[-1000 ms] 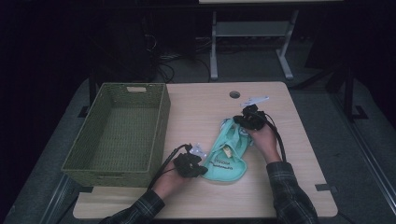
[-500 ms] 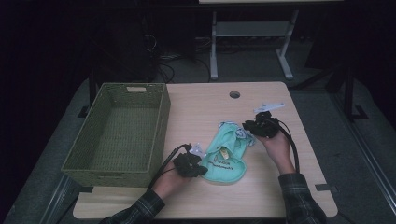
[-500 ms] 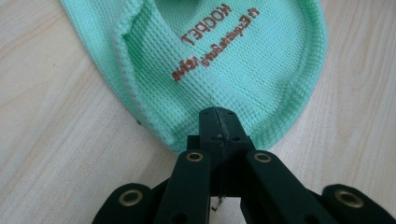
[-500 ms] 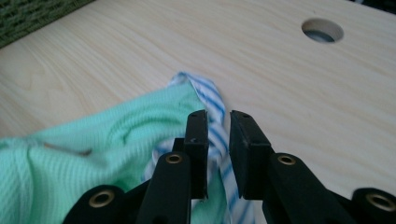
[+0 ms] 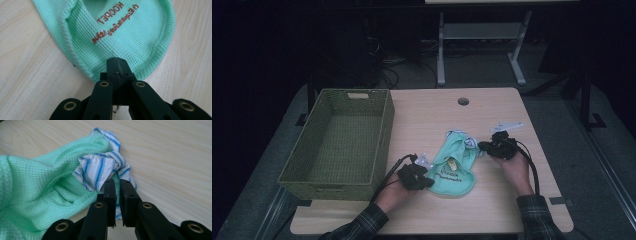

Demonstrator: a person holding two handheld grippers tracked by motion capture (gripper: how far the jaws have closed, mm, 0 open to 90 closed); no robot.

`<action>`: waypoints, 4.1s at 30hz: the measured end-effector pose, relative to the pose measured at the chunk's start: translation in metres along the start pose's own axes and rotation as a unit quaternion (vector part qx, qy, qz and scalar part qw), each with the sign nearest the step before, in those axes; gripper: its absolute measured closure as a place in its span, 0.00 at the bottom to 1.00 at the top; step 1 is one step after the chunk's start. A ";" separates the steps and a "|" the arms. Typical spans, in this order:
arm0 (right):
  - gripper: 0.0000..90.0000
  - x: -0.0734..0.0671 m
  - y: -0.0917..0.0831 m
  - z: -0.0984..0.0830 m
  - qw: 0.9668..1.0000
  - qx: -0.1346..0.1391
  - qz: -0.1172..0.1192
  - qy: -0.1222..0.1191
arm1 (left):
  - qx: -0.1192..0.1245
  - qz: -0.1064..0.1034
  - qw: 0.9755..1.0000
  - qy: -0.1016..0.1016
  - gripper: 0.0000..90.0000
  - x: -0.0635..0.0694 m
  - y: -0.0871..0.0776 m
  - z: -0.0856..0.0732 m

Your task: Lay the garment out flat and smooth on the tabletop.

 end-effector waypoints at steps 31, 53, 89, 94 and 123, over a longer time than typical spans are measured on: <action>0.99 0.002 0.003 0.000 0.999 0.019 -0.029 -0.006 | -0.001 -0.001 1.000 0.002 1.00 0.000 0.000 0.000; 0.90 0.042 0.001 -0.017 0.998 0.014 -0.046 0.026 | 0.003 -0.002 1.000 0.000 1.00 0.000 0.000 0.000; 1.00 -0.040 -0.057 -0.064 0.999 -0.007 0.041 -0.010 | 0.036 0.027 0.999 0.017 1.00 -0.042 0.011 0.067; 1.00 -0.048 -0.055 -0.070 0.998 -0.015 0.048 -0.026 | 0.018 0.030 0.999 0.020 1.00 -0.049 0.024 0.065; 1.00 -0.022 -0.045 -0.071 0.999 -0.028 -0.003 -0.031 | -0.004 -0.031 0.999 0.041 1.00 -0.003 0.041 0.054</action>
Point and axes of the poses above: each handheld gripper's, and its own axes: y roughly forward along the jaws, z roughly out of its top, x roughly to its right, the point moved 5 cm from there along y, roughly forward along the jaws, and after that the axes turned 14 degrees about -z, right-handed, at the moved point
